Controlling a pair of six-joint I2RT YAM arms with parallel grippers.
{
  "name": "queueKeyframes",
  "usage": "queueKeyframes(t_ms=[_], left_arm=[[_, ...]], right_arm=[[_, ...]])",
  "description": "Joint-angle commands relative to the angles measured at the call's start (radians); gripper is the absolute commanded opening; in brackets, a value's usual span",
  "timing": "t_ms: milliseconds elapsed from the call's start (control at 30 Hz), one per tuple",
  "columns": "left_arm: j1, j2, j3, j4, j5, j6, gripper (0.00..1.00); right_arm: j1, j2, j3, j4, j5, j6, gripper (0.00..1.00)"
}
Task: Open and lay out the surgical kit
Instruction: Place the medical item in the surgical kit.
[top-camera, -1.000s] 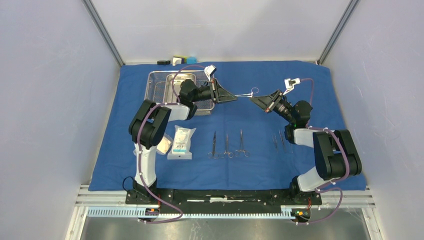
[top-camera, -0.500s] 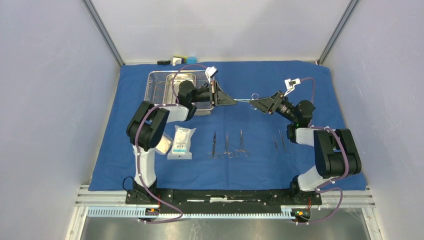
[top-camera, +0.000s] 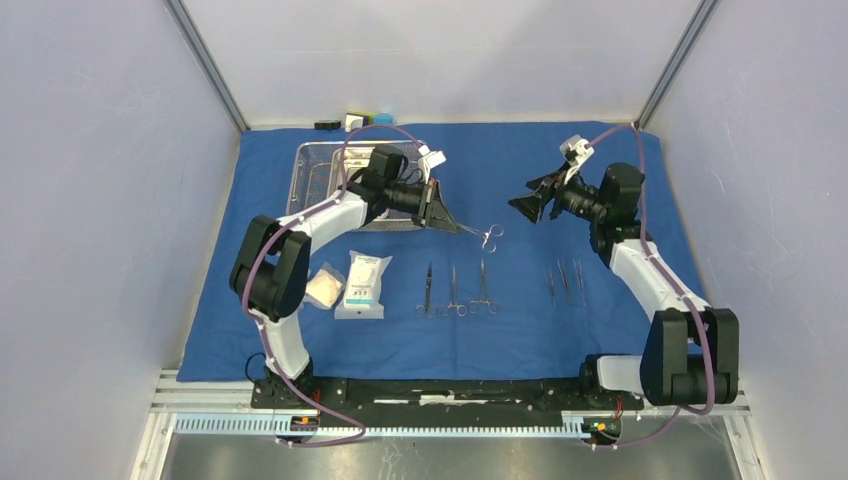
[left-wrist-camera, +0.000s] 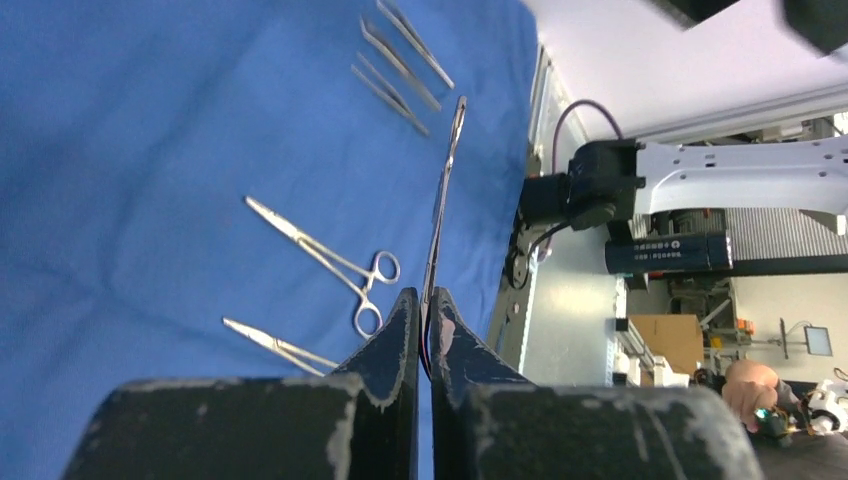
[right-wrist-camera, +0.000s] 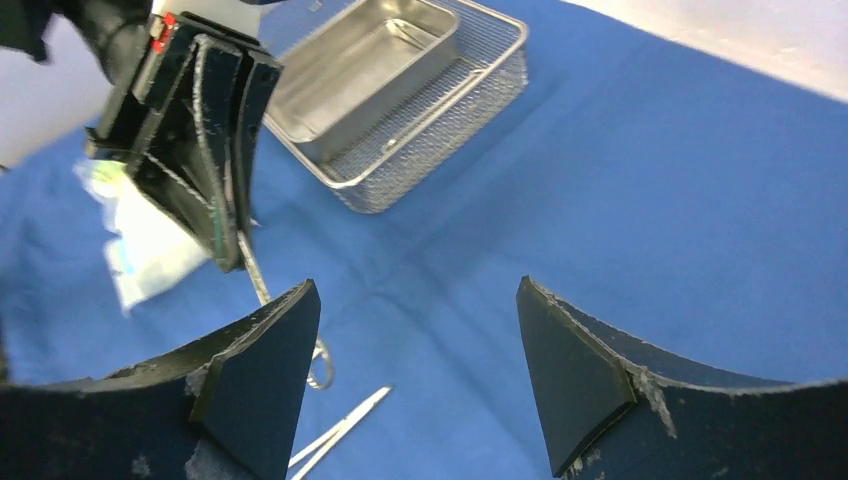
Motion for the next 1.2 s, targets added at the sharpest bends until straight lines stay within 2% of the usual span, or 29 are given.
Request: queueKeyframes(t_ms=[0,133,233,400,700,1167], left_arm=[[-0.010,-0.005,0.089,-0.394,-0.039,0.250,0.02],[-0.030,0.008,0.146,-0.492,-0.058,0.267,0.02],[-0.039,0.030,0.178,-0.507,-0.044,0.206,0.02],[-0.062,0.076,0.220,-0.508,-0.023,0.115,0.02],[-0.082,0.107,0.263,-0.496,-0.038,0.032,0.02],[-0.113,0.131,0.290,-0.514,-0.073,0.024,0.02]], right_arm=[[0.068,-0.081,0.131,-0.462,0.165,-0.463,0.78],[0.205,-0.152,0.108,-0.539,0.338,-0.609,0.73],[0.291,-0.170,0.093,-0.546,0.420,-0.644,0.72],[0.385,-0.148,0.125,-0.610,0.480,-0.691,0.73],[0.493,-0.114,0.112,-0.650,0.551,-0.734,0.73],[0.563,-0.026,0.144,-0.657,0.601,-0.738,0.54]])
